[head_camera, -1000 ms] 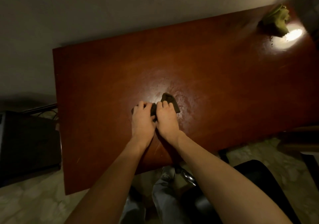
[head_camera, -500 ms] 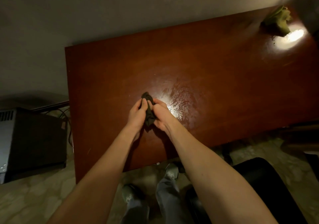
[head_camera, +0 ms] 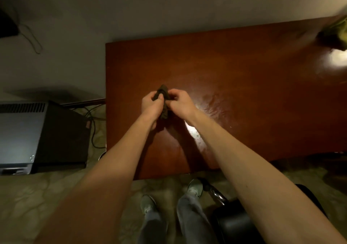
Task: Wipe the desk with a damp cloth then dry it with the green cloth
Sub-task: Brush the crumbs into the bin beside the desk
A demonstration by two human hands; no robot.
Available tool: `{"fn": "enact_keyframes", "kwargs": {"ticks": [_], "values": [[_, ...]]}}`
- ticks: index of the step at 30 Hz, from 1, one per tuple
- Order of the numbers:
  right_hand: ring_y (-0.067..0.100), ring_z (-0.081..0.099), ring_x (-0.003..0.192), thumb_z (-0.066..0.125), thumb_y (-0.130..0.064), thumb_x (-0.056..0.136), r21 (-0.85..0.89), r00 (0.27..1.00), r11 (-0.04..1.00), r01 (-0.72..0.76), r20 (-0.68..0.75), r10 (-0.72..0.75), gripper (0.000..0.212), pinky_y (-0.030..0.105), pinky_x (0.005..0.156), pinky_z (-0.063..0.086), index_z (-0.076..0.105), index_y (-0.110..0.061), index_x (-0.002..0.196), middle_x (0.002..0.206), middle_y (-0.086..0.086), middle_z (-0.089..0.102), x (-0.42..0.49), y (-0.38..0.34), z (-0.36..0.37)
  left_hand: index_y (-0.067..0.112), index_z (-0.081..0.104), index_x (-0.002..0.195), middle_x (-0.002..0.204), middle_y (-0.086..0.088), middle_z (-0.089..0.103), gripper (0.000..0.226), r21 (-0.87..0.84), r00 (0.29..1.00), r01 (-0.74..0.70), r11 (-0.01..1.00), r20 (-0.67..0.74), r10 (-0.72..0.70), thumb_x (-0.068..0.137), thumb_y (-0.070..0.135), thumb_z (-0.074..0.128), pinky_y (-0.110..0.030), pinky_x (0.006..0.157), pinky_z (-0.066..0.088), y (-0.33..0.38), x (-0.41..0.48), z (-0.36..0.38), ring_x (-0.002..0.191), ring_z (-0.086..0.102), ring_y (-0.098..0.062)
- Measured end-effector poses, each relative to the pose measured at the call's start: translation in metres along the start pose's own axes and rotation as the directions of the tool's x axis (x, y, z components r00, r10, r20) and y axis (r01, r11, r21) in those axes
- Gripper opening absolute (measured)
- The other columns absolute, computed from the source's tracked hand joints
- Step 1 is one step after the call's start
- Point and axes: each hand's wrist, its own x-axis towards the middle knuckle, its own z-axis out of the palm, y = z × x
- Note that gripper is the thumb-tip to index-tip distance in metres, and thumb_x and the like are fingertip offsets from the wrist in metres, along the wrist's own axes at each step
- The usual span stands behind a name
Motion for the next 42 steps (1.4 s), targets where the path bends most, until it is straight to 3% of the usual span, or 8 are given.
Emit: {"fn": "enact_keyframes", "kwargs": {"ticks": [4,15,20,26,30,33,37,42], "values": [[0.017,0.051,0.095,0.057,-0.002,0.093,-0.317,0.985,0.94,0.127,-0.067,-0.156,0.023,0.013,0.08,0.033,0.069,0.001,0.114,0.107,0.008,0.056,-0.017,-0.01,0.054,0.021,0.066,0.132,0.11,0.001,0.066,0.028,-0.002,0.996,0.008,1.0,-0.084,-0.008,0.105,0.02,0.058,-0.027,0.082,0.046,-0.028,0.001,-0.043,0.1,0.063,-0.019],[0.007,0.047,0.098,0.056,-0.005,0.098,-0.166,0.978,0.981,0.101,-0.163,-0.128,0.029,-0.001,0.082,0.031,0.061,-0.003,0.127,0.117,0.003,0.047,-0.069,0.021,0.173,0.018,0.059,0.129,0.119,-0.006,0.069,0.027,-0.052,0.998,0.057,0.997,-0.033,-0.059,0.103,0.022,0.063,-0.032,0.094,0.051,-0.104,-0.009,-0.14,0.108,0.065,-0.02],[0.014,0.049,0.125,0.061,-0.02,0.099,-0.28,0.992,0.952,0.122,-0.008,-0.13,0.058,0.026,0.108,0.041,0.039,-0.019,0.153,0.137,0.002,0.046,-0.077,0.036,0.109,0.015,0.072,0.112,0.098,-0.005,0.074,0.014,-0.167,0.971,0.202,0.965,0.162,-0.175,0.1,0.018,0.065,-0.028,0.07,0.051,-0.079,-0.018,-0.095,0.098,0.07,-0.024],[0.022,0.053,0.107,0.069,-0.017,0.092,-0.637,0.954,0.755,0.157,-0.099,-0.282,0.053,0.043,0.096,0.052,0.048,-0.018,0.141,0.117,0.001,0.044,-0.094,0.045,-0.018,0.005,0.068,0.122,0.097,-0.01,0.076,0.031,-0.37,0.778,0.475,0.798,0.601,-0.185,0.106,0.018,0.044,-0.031,0.076,0.059,-0.038,-0.057,0.003,0.085,0.072,-0.02],[0.014,0.053,0.101,0.065,0.001,0.089,-0.558,0.855,0.83,-0.008,-0.434,-0.284,0.051,0.037,0.098,0.053,0.057,-0.015,0.137,0.116,0.0,0.046,-0.119,0.069,-0.087,0.013,0.062,0.131,0.129,-0.011,0.071,0.033,-0.257,0.633,0.462,0.849,0.766,-0.112,0.104,0.027,0.051,-0.045,0.11,0.049,-0.021,-0.077,0.067,0.12,0.066,-0.027],[0.018,0.055,0.1,0.062,0.003,0.09,-0.503,0.772,0.845,-0.182,-0.606,-0.194,0.05,0.043,0.1,0.053,0.059,-0.017,0.136,0.116,0.001,0.046,-0.122,0.085,-0.129,0.02,0.06,0.122,0.129,-0.006,0.07,0.02,-0.163,0.742,0.273,0.948,0.663,-0.1,0.103,0.025,0.056,-0.048,0.108,0.052,-0.023,-0.079,0.099,0.124,0.064,-0.027],[0.018,0.051,0.115,0.072,-0.007,0.093,-0.51,0.872,0.812,-0.284,-0.489,-0.002,0.059,0.04,0.115,0.044,0.051,-0.015,0.149,0.123,-0.002,0.041,-0.116,0.104,-0.154,0.035,0.066,0.108,0.105,0.016,0.069,0.016,0.076,0.922,-0.115,0.99,0.379,0.077,0.094,0.027,0.061,-0.04,0.092,0.058,-0.053,-0.055,0.093,0.096,0.068,-0.01],[0.025,0.04,0.125,0.079,-0.026,0.09,-0.605,0.926,0.764,-0.222,-0.377,-0.029,0.067,0.042,0.117,0.036,0.05,-0.019,0.15,0.134,0.003,0.037,-0.103,0.121,-0.134,0.033,0.066,0.097,0.092,0.016,0.069,0.019,0.138,0.982,-0.183,0.973,0.07,0.174,0.093,0.016,0.061,-0.038,0.087,0.061,-0.072,-0.019,0.048,0.085,0.066,-0.005]]}}
